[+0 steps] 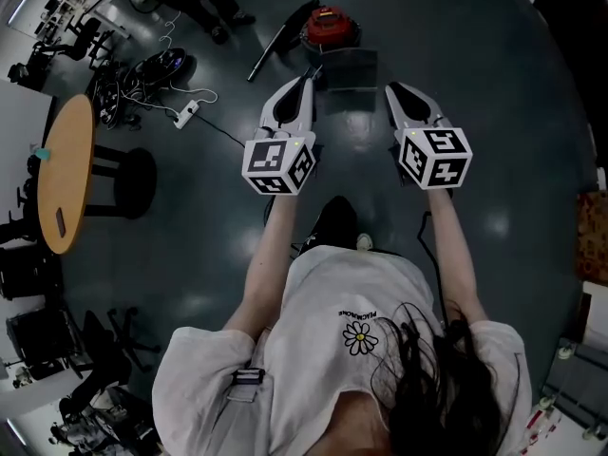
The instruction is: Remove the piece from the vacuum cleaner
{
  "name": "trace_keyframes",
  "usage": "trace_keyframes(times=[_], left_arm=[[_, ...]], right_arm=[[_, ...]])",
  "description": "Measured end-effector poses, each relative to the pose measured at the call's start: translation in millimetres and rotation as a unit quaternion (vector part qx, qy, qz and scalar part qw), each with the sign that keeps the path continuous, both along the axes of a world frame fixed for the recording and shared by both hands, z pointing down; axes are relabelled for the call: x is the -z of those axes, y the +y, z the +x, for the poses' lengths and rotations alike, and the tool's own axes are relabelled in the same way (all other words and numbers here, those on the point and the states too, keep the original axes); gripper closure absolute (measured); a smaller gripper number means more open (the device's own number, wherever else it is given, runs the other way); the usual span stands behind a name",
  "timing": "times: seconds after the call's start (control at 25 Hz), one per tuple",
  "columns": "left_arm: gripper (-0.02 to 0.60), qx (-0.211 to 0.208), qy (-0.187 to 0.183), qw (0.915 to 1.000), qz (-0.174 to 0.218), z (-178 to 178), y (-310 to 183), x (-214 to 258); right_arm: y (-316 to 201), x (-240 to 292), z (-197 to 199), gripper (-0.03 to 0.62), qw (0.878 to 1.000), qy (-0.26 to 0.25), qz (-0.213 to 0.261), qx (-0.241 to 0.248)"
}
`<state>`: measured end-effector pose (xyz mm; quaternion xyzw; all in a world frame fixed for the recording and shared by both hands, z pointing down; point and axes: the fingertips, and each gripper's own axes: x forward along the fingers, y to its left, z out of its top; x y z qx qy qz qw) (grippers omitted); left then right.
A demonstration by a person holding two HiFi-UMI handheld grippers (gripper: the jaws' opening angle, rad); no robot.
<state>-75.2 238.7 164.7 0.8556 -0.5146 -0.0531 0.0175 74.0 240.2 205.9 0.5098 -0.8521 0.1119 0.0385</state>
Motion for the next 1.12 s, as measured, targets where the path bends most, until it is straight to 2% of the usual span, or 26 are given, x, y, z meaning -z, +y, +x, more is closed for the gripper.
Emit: trace_keyframes(times=[0.16, 0.28, 0.4, 0.72, 1.0, 1.12], left_arm=[[0.580, 0.008, 0.003, 0.9998, -0.018, -5.4, -37.6, -23.5], [0.580, 0.014, 0.007, 0.9997, -0.016, -7.5, -73.6, -28.8], [0.580, 0.020, 0.009, 0.9997, -0.008, -13.1, -116.1, -26.1], [0.580, 0.021, 0.014, 0.9989, -0.038, -38.4, -249.5, -35.8], [0.580, 0.015, 0.014, 0.9966, -0.080, -30.8, -327.3, -59.7], [0.580, 0.012, 0.002, 0.9966, -0.082, -18.2, -357.4, -62.4]], right_arm=[[-33.8, -18.7, -1.2, 0.540, 1.000, 0.002, -0.009, 0.007], [-70.7, -26.9, 0.8, 0.539, 1.000, 0.006, -0.018, 0.005], [-118.2, -31.1, 0.1, 0.540, 1.000, 0.015, -0.026, 0.003], [-251.1, -37.8, -8.7, 0.520, 0.998, 0.026, -0.052, -0.007], [-320.8, -64.7, 3.1, 0.492, 0.995, 0.038, -0.091, -0.006], [-356.2, -70.7, 8.7, 0.485, 0.994, 0.046, -0.095, 0.001]])
